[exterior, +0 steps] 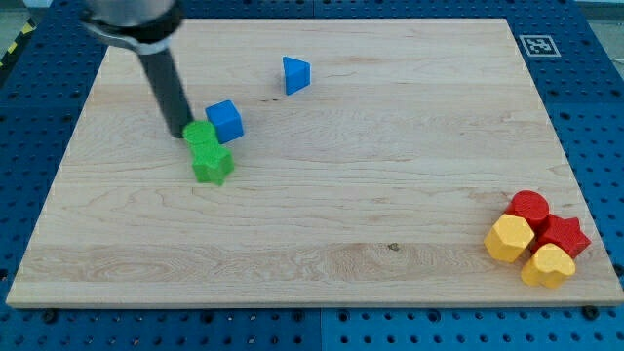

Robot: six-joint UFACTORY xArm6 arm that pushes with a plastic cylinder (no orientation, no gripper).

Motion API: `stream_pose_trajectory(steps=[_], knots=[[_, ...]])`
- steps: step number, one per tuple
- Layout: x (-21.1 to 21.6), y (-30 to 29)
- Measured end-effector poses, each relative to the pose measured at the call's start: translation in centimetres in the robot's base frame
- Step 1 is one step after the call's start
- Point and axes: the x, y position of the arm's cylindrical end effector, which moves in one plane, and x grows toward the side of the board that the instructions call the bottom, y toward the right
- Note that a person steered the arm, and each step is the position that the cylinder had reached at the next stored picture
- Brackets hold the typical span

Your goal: Move the blue cube left to the blue triangle

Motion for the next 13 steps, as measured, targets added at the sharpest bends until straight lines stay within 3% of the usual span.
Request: stream_pose_trajectory(steps=[1,3,8,9,10,11,13], knots=[[2.8,3.4],[2.9,4.3],[-6.7,3.4],[-7.2,2.2],[-7.2,-3.0],[-10.8,-6.1],[-11.3,-6.2]])
